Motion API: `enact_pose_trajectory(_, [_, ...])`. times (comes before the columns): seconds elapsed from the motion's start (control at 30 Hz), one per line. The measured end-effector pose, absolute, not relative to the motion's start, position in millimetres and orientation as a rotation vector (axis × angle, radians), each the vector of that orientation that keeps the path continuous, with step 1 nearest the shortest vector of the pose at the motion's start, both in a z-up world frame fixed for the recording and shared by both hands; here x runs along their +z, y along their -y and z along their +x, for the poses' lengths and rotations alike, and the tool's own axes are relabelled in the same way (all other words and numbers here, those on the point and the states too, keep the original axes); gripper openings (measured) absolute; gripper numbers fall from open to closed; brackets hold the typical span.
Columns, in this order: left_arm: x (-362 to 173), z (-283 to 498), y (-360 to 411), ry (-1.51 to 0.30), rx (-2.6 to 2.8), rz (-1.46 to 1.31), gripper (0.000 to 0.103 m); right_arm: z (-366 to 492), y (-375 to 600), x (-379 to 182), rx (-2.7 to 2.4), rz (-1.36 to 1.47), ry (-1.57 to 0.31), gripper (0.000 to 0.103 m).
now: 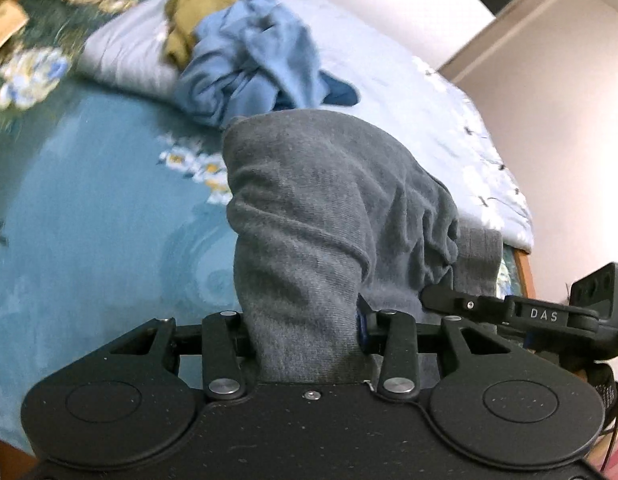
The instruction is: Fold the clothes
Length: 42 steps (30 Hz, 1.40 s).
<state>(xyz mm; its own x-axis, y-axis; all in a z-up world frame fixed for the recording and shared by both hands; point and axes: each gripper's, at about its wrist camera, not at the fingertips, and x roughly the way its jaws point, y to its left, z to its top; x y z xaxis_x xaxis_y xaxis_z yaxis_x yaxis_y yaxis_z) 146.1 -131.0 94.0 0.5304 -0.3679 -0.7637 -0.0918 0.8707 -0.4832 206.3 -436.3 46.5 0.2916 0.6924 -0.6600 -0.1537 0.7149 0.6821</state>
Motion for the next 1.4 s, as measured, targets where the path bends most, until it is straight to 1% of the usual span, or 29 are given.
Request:
enact_pose_trajectory(0.13, [104.7, 138.3, 143.7, -0.974, -0.27, -0.479, 0.039, 183.4, 452.2, 63.6, 0.551, 0.562, -1.079, 0.026])
enact_pose_trajectory(0.3, [101.2, 123.7, 167.2, -0.976, -0.392, -0.497, 0.039, 144.2, 477.5, 82.6, 0.426, 0.549, -1.044, 0.027])
enact_pose_trajectory(0.47, [99.7, 118.5, 206.5, -1.003, -0.515, -0.471, 0.039, 104.5, 513.1, 90.8, 0.302, 0.536, -1.042, 0.027])
enact_pose_trajectory(0.7, [100.9, 121.5, 269.6, -1.03, -0.651, -0.4, 0.04, 72.4, 578.3, 87.8, 0.207, 0.616, -1.005, 0.027])
enact_pose_trajectory(0.9, [94.8, 142.0, 348.7, -1.044, -0.668, -0.329, 0.04, 88.8, 650.0, 66.2, 0.208, 0.648, -0.999, 0.028])
enact_pose_trajectory(1.07, [69.6, 166.2, 453.9, -1.037, -0.645, -0.37, 0.04, 122.2, 746.7, 51.9, 0.245, 0.601, -1.018, 0.028])
enact_pose_trajectory(1.27, [41.4, 167.8, 581.2, -1.126, -0.628, -0.424, 0.04, 150.1, 873.1, 43.8, 0.272, 0.54, -1.114, 0.028])
enact_pose_trajectory(1.4, [21.7, 168.1, 636.6, -1.211, -0.603, -0.414, 0.04, 162.7, 927.8, 23.3, 0.29, 0.525, -1.209, 0.028])
